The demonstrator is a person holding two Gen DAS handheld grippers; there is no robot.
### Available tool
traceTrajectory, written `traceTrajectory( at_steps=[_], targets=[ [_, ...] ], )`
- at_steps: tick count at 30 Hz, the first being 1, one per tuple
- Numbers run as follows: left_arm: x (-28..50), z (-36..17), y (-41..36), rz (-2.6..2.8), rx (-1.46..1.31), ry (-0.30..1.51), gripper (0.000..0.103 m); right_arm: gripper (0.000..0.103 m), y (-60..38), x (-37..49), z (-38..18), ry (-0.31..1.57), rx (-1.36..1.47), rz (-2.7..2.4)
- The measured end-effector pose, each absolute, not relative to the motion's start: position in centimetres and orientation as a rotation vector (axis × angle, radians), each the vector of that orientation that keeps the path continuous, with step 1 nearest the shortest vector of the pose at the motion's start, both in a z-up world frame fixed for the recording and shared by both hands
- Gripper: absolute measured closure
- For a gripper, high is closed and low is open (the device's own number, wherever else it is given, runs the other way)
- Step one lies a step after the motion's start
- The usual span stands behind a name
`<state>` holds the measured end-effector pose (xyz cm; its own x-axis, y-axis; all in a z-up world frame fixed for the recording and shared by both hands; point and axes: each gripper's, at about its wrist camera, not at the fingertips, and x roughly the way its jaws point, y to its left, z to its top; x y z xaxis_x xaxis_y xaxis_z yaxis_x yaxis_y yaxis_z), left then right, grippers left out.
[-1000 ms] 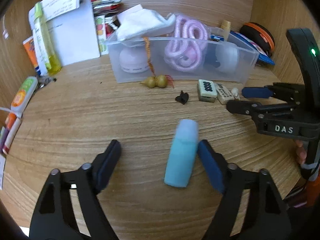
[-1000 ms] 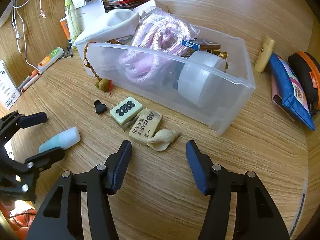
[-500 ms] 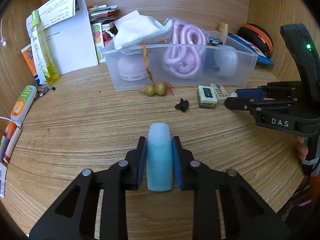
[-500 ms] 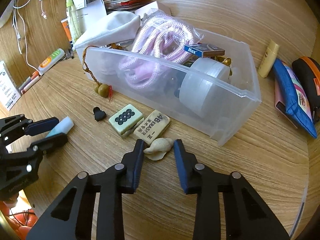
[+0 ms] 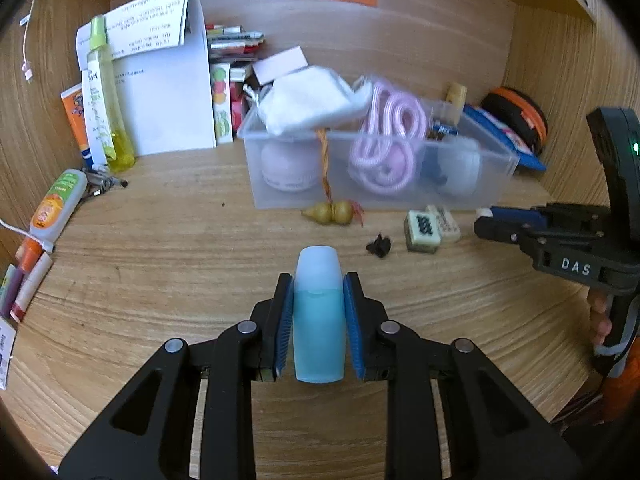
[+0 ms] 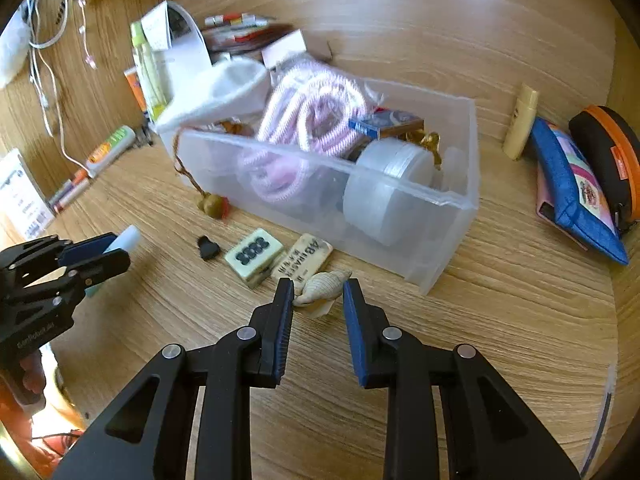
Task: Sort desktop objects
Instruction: 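Carry the teal bottle into the clear box and open the left gripper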
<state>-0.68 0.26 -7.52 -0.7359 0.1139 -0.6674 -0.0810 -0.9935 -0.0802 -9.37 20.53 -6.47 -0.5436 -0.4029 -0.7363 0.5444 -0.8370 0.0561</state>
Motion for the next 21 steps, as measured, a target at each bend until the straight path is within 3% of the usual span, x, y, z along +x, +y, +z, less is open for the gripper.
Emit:
traceTrajectory(
  at_steps=[21],
  targets=[
    [-3.6,-1.6,1.7,2.827,-0.895,-0.097,0.079,0.080,22.9,-9.3,-1.5,0.168,0.925,-2.446]
  ],
)
